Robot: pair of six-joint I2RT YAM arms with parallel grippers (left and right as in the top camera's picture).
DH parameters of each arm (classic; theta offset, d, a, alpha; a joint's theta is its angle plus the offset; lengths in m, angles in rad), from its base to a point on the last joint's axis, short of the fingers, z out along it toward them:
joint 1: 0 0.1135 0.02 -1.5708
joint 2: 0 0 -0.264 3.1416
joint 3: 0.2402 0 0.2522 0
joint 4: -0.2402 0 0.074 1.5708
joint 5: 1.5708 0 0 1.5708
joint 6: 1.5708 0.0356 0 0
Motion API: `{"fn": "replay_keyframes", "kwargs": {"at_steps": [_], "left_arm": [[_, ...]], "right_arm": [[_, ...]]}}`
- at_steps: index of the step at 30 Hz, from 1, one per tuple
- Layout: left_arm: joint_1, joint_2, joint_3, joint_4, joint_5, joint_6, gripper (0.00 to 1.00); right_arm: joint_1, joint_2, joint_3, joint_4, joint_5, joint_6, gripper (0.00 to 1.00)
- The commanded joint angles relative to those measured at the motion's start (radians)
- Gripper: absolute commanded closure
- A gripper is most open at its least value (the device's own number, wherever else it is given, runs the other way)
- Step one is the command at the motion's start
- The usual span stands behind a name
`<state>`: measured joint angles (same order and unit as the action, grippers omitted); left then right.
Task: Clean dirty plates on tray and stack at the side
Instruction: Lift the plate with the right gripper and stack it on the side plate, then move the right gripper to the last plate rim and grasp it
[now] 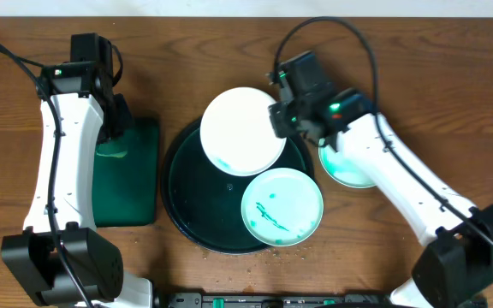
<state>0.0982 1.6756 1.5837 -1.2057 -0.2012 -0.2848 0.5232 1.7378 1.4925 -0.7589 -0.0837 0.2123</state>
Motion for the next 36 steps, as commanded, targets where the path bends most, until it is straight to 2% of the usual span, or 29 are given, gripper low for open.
{"fn": "replay_keyframes", "kwargs": {"at_steps": [1, 12, 19, 27, 36], "left_arm": [[0.004, -0.003, 0.015, -0.006, -0.017, -0.01, 0.93], [0.004, -0.003, 0.004, -0.005, -0.017, -0.01, 0.93], [0.004, -0.003, 0.004, -0.005, -0.017, -0.01, 0.92], [0.004, -0.003, 0.004, -0.001, -0.017, -0.01, 0.93], [0.004, -0.003, 0.004, 0.002, -0.016, -0.01, 0.92]], "right_arm": [[-0.066, -0.031, 0.0, -0.01, -0.158, 0.019, 0.99], [-0.288, -0.031, 0.0, -0.063, -0.344, 0.019, 0.99], [-0.417, -0.031, 0.0, -0.125, -0.362, 0.019, 0.99], [-0.547, -0.031, -0.013, -0.229, -0.197, 0.019, 0.99], [-0.616, -0.031, -0.129, -0.193, -0.08, 0.044, 0.99]]}}
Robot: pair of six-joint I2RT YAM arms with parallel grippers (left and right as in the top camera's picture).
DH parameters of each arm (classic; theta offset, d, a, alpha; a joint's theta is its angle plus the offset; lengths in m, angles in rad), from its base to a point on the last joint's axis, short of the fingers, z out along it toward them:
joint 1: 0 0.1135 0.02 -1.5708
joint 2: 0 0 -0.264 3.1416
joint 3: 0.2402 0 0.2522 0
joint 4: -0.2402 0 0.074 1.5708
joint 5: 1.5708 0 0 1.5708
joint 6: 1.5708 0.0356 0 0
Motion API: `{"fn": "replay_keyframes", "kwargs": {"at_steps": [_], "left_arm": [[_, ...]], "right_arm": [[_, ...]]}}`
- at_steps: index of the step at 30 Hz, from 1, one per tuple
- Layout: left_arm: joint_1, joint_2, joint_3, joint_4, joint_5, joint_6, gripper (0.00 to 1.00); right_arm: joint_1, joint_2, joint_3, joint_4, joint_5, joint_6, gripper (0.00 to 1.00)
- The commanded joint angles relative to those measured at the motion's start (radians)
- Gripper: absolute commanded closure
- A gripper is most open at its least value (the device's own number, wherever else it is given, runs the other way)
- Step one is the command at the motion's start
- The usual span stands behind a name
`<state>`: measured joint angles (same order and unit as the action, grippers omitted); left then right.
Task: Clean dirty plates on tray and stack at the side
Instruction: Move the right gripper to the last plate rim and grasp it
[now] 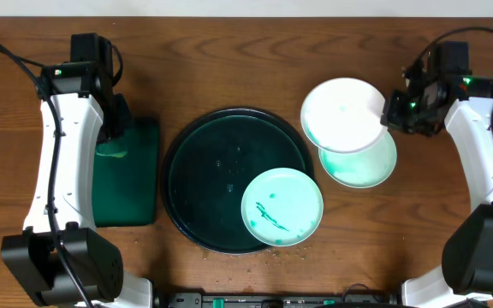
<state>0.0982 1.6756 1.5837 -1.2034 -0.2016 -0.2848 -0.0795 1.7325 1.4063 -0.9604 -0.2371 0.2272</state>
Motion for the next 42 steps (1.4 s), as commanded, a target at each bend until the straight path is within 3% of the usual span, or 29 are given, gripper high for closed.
{"fn": "replay_keyframes", "kwargs": {"at_steps": [1, 11, 14, 18, 21, 26, 35, 42], "left_arm": [[0.004, -0.003, 0.004, 0.0, -0.016, -0.01, 0.92], [0.004, -0.003, 0.004, 0.0, -0.016, -0.01, 0.93], [0.004, -0.003, 0.004, 0.0, -0.016, -0.01, 0.92], [0.004, -0.003, 0.004, 0.0, -0.016, -0.01, 0.93], [0.004, -0.003, 0.004, 0.0, -0.016, -0.01, 0.93], [0.004, -0.003, 0.004, 0.0, -0.016, -0.01, 0.93], [0.004, -0.003, 0.004, 0.0, -0.016, -0.01, 0.93], [0.004, -0.003, 0.004, 0.0, -0.016, -0.01, 0.93]], "right_arm": [[-0.017, -0.025, -0.065, 0.02, 0.103, 0.042, 0.99], [-0.078, -0.025, -0.263, 0.192, 0.143, 0.049, 0.97], [-0.082, -0.025, -0.275, 0.199, 0.143, 0.04, 0.76], [-0.074, -0.026, -0.262, 0.173, 0.075, -0.011, 0.63], [-0.05, -0.027, -0.211, 0.095, -0.08, -0.102, 0.58], [0.061, -0.027, -0.145, -0.016, -0.246, -0.199, 0.56], [0.308, -0.024, -0.217, -0.084, -0.121, -0.145, 0.54], [0.389, -0.024, -0.31, -0.011, -0.069, -0.146, 0.59]]}}
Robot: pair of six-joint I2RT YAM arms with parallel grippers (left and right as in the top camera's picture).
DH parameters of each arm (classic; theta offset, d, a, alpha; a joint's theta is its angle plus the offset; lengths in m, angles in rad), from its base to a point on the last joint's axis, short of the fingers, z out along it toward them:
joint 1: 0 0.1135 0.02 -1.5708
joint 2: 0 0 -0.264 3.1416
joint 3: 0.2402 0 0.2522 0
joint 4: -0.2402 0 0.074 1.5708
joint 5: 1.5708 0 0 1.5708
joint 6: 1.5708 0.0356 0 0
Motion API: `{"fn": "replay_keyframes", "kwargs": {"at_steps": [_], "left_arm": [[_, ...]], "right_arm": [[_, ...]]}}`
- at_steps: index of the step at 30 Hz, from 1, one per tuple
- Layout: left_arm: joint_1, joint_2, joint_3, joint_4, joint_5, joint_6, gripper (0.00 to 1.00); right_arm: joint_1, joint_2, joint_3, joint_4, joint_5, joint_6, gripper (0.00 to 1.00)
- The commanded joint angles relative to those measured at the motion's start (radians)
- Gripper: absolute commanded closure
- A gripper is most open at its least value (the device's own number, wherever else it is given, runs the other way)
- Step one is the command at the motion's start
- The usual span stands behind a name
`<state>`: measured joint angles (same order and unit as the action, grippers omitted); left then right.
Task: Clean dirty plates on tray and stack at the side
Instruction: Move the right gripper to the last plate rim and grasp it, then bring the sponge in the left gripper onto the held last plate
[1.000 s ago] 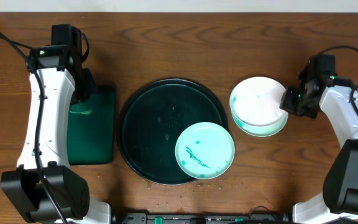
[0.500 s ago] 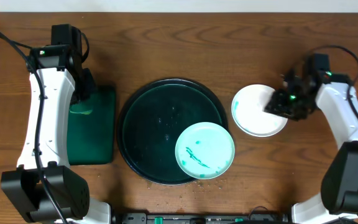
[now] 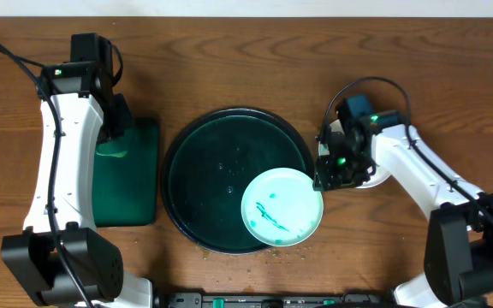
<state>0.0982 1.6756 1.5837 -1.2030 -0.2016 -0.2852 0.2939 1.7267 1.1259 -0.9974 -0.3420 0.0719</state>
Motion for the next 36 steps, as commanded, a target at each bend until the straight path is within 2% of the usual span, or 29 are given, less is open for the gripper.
{"fn": "replay_keyframes", "kwargs": {"at_steps": [1, 6, 13, 16, 25, 29, 32, 36], "left_arm": [[0.004, -0.003, 0.004, 0.0, -0.016, -0.01, 0.92], [0.004, -0.003, 0.004, -0.001, -0.016, -0.009, 0.93], [0.004, -0.003, 0.004, -0.001, -0.016, -0.01, 0.92], [0.004, -0.003, 0.004, -0.001, -0.016, -0.009, 0.93], [0.004, -0.003, 0.004, -0.001, -0.016, -0.01, 0.93], [0.003, -0.003, 0.004, -0.001, 0.004, -0.01, 0.93], [0.002, -0.003, 0.004, 0.0, 0.038, -0.011, 0.93], [0.002, -0.002, 0.004, 0.0, 0.037, -0.04, 0.92]], "right_arm": [[0.019, -0.018, -0.043, 0.047, 0.035, 0.01, 0.6], [0.047, -0.018, -0.111, 0.153, 0.029, 0.009, 0.71], [0.085, -0.018, -0.127, 0.202, 0.024, 0.009, 0.83], [0.096, -0.018, -0.127, 0.221, 0.023, 0.01, 0.99], [0.127, -0.019, -0.039, 0.301, -0.023, 0.113, 0.99], [0.17, -0.019, 0.001, 0.414, -0.019, 0.262, 0.99], [0.214, -0.012, 0.001, 0.489, 0.071, 0.423, 0.99], [0.279, 0.027, 0.001, 0.55, 0.154, 0.524, 0.99]]}}
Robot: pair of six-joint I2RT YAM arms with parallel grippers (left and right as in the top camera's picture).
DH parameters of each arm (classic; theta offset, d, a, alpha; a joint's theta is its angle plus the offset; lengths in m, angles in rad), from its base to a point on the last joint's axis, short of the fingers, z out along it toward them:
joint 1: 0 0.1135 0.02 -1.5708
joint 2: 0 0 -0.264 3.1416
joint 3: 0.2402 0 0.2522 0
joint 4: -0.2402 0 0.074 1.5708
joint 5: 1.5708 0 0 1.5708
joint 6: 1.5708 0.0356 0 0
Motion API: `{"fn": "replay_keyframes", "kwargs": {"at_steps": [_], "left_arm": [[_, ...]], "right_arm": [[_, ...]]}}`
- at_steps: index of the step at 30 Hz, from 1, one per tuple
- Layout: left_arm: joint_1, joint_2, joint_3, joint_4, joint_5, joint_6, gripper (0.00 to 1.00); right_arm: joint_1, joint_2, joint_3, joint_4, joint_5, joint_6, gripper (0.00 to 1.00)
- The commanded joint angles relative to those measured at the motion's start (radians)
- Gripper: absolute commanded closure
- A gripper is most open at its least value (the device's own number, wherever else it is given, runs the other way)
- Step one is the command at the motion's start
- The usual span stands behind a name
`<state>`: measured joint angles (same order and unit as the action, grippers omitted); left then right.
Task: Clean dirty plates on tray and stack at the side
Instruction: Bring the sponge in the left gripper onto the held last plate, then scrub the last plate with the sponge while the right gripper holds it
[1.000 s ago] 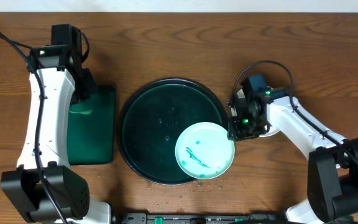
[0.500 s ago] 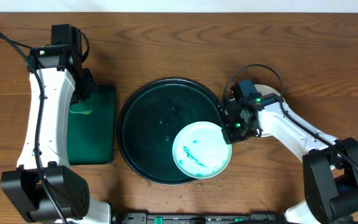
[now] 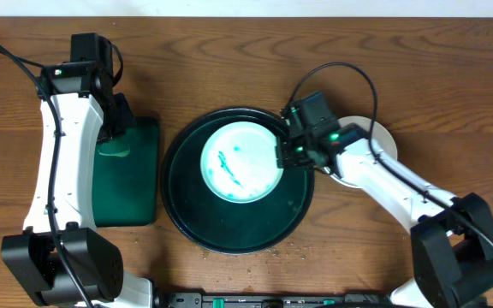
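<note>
A black round tray (image 3: 187,205) lies mid-table. On its upper middle sits a pale plate (image 3: 238,162) smeared with teal marks. My right gripper (image 3: 282,154) is at that plate's right rim, shut on it. Right of the tray, white stacked plates (image 3: 382,135) show partly from under my right arm. My left gripper (image 3: 112,137) hangs over the left edge of a dark green pad (image 3: 135,180). A lighter green patch shows beneath the gripper, and its fingers are hidden.
Small crumbs (image 3: 294,250) lie on the wood just in front of the tray. Cables loop off both arms. The table's back edge runs along the top of the view.
The dirty plate has gone from the tray's lower right to its upper middle, with my right gripper on its right rim. The left arm has not moved.
My right gripper first held a white plate over the tray's back, with a dirty plate at the tray's lower right. Then the white plate hung over a plate on the table at the right. Then the gripper stood at the dirty plate's rim, which now sits mid-tray.
</note>
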<state>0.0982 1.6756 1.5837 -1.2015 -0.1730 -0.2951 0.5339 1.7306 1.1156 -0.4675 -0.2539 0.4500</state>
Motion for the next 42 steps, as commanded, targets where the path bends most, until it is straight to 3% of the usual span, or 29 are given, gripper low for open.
{"fn": "replay_keyframes", "kwargs": {"at_steps": [1, 15, 26, 32, 42], "left_arm": [[0.002, 0.0, 0.004, -0.002, 0.013, -0.029, 0.93], [-0.047, 0.003, -0.17, 0.105, 0.209, -0.029, 0.92], [-0.28, 0.012, -0.282, 0.26, 0.237, -0.068, 0.93], [-0.365, 0.119, -0.282, 0.287, 0.233, -0.108, 0.93], [-0.38, 0.325, -0.282, 0.339, 0.283, -0.129, 0.93]], "right_arm": [[0.054, 0.042, 0.011, 0.039, 0.066, 0.166, 0.99], [0.051, 0.254, 0.028, 0.127, -0.014, 0.279, 0.99], [0.043, 0.262, 0.029, 0.135, -0.04, 0.274, 0.99], [0.043, 0.262, 0.029, 0.135, -0.043, 0.274, 0.99], [0.043, 0.262, 0.029, 0.135, -0.054, 0.259, 0.99]]}}
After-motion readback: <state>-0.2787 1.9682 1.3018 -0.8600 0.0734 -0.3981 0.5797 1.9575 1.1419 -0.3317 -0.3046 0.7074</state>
